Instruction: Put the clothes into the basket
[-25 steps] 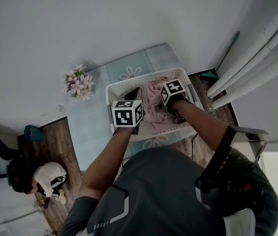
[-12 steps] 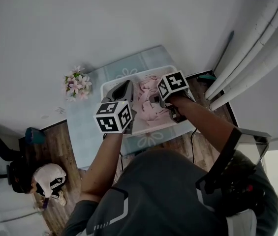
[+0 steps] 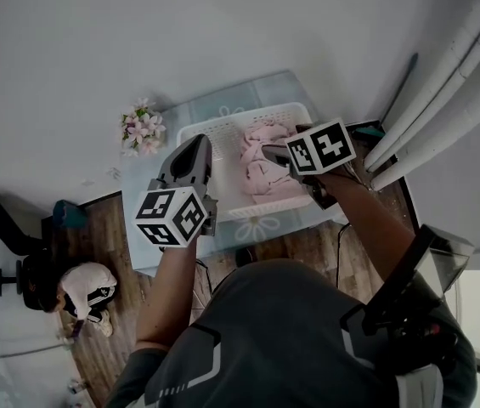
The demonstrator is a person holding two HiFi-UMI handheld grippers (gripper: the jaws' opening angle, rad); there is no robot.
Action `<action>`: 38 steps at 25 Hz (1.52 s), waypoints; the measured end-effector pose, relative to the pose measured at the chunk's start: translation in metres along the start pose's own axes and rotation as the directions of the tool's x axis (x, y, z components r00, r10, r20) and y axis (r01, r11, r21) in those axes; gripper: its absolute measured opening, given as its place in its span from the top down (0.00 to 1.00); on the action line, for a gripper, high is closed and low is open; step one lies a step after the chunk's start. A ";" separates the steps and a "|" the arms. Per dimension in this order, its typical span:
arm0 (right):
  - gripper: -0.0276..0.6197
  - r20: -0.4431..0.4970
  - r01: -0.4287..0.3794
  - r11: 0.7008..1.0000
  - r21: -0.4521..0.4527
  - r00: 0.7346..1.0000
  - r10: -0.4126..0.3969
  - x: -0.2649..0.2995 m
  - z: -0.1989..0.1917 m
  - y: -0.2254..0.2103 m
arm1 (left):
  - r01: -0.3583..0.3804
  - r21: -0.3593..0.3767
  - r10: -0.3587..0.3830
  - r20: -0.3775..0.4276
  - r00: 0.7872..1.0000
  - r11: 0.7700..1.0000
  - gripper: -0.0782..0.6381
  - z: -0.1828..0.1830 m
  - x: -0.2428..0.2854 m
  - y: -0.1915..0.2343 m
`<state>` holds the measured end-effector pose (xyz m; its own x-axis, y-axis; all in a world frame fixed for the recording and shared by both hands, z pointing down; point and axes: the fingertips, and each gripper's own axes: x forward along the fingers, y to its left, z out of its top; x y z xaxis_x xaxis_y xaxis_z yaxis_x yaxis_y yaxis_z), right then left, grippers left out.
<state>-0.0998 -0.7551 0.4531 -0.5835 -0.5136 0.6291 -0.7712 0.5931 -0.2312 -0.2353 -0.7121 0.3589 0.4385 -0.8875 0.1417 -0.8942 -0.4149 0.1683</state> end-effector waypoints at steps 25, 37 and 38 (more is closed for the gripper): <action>0.92 0.472 -0.043 0.984 -0.174 0.873 0.122 -0.115 0.046 0.110 | -0.120 0.079 0.113 0.086 0.990 0.990 0.88 0.008 -0.150 0.001; 0.93 0.512 0.053 0.991 -0.124 0.859 0.018 -0.121 0.046 0.167 | -0.070 0.135 0.049 0.155 0.987 0.988 0.88 0.026 -0.183 0.032; 0.93 0.519 0.051 0.993 -0.109 0.855 0.013 -0.123 0.046 0.170 | -0.068 0.139 0.046 0.154 0.987 0.988 0.88 0.028 -0.183 0.033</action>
<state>-0.1708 -0.6196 0.3022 -0.6406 -0.7531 0.1496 -0.7678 0.6301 -0.1161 -0.3481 -0.5688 0.3111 0.3774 -0.9261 -0.0028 -0.9258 -0.3773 0.0211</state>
